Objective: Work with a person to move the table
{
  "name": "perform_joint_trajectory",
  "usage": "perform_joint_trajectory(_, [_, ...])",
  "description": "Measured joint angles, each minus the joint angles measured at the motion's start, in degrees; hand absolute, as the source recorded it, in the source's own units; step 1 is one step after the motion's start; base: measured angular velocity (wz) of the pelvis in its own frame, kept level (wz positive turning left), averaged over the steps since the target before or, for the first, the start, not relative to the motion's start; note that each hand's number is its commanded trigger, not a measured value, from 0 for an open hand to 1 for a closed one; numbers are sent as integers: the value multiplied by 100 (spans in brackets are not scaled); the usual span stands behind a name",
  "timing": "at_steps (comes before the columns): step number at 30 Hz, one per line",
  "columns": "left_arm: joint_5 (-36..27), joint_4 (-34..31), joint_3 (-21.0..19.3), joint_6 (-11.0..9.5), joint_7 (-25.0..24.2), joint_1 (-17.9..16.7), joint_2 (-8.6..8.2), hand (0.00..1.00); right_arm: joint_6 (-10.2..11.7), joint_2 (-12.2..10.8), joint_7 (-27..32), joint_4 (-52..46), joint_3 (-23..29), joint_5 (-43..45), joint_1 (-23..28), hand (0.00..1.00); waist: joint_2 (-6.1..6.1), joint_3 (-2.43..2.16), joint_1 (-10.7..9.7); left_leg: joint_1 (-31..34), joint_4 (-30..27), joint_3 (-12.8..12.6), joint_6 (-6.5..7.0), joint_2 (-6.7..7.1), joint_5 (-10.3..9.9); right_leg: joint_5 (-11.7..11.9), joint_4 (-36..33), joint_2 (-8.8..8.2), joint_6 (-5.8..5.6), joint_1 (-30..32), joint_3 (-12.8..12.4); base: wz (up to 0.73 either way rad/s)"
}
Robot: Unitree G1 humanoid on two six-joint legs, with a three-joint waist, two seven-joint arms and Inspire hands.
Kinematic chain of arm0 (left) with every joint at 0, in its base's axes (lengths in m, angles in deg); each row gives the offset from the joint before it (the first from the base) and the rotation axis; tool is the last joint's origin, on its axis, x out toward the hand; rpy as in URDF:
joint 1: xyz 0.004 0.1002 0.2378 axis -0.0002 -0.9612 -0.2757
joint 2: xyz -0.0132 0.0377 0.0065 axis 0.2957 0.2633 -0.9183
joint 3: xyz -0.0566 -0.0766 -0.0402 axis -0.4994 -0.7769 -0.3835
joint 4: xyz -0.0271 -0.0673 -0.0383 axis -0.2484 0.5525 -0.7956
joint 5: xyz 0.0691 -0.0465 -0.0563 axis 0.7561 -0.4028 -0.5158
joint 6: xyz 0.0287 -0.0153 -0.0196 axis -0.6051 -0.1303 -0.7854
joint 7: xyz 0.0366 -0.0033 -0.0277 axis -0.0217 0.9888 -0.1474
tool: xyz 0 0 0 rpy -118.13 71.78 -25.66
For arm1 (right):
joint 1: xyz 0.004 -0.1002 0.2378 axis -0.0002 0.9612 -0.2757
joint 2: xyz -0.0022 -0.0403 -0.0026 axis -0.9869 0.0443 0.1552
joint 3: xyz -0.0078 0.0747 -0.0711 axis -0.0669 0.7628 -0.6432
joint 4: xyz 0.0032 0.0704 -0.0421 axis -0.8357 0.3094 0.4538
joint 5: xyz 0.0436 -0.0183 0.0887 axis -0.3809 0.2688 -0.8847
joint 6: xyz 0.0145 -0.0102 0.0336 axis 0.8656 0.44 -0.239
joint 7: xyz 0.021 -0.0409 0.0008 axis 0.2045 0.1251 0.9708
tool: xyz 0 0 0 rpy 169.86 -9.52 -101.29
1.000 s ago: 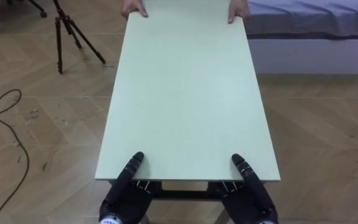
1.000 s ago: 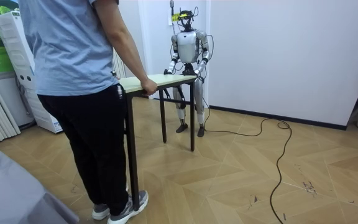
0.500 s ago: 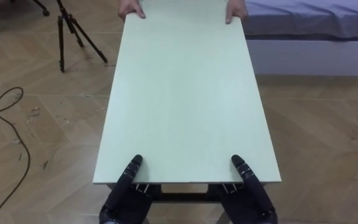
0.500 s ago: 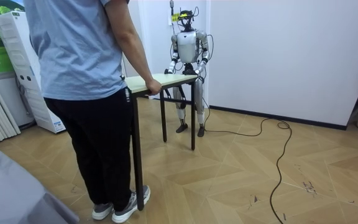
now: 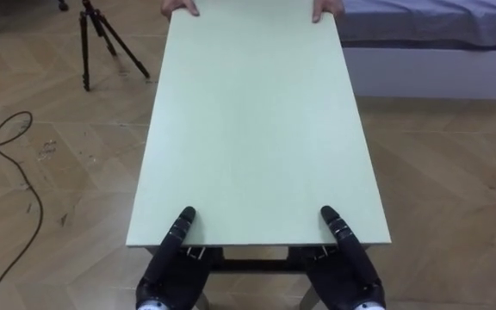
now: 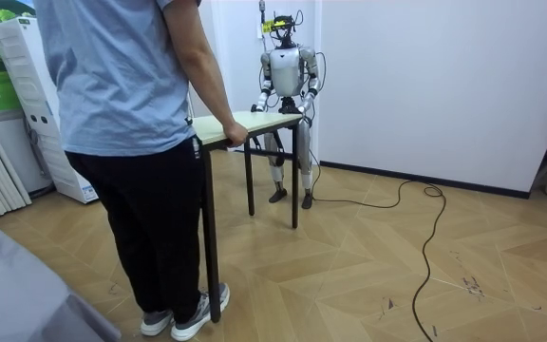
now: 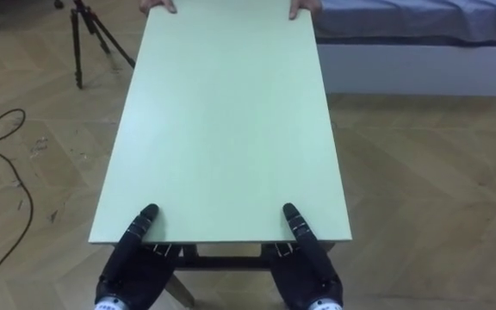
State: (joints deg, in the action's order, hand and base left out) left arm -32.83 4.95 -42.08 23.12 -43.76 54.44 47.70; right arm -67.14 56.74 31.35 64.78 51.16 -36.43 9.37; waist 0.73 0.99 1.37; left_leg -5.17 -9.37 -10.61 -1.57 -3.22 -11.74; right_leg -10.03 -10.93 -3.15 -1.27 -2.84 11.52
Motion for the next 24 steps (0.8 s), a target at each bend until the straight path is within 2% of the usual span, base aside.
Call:
perform_joint_trajectory(6, [14, -40, 0, -16, 7, 45, 0, 100, -4, 33, 93, -133, -12, -67, 0, 100, 4, 1, -23, 43, 0, 2, 0, -1, 0, 0, 19, 1, 0, 6, 29, 2])
perform_joint_trajectory(12, [4, -319, 19, -16, 230, 45, -2, 100, -6, 70, 224, -344, -16, -238, -1, 100, 2, 2, -43, 58, 0, 4, 0, -3, 0, 1, 18, -1, 0, 6, 60, 1])
perform_joint_trajectory(14, [-7, -395, 45, -15, 277, 48, -6, 100, -6, 144, 274, -428, -28, -304, -2, 100, 1, 2, -53, 85, 0, 11, 0, -3, 0, 1, 15, -5, 0, 27, 83, 3])
perform_joint_trajectory(24, [20, -461, 53, -16, 346, 64, 3, 100, 1, 139, 314, -448, -26, -316, -39, 100, -3, 5, -50, 135, -1, 17, 0, -5, 0, 2, 9, -3, 1, 76, 78, 0])
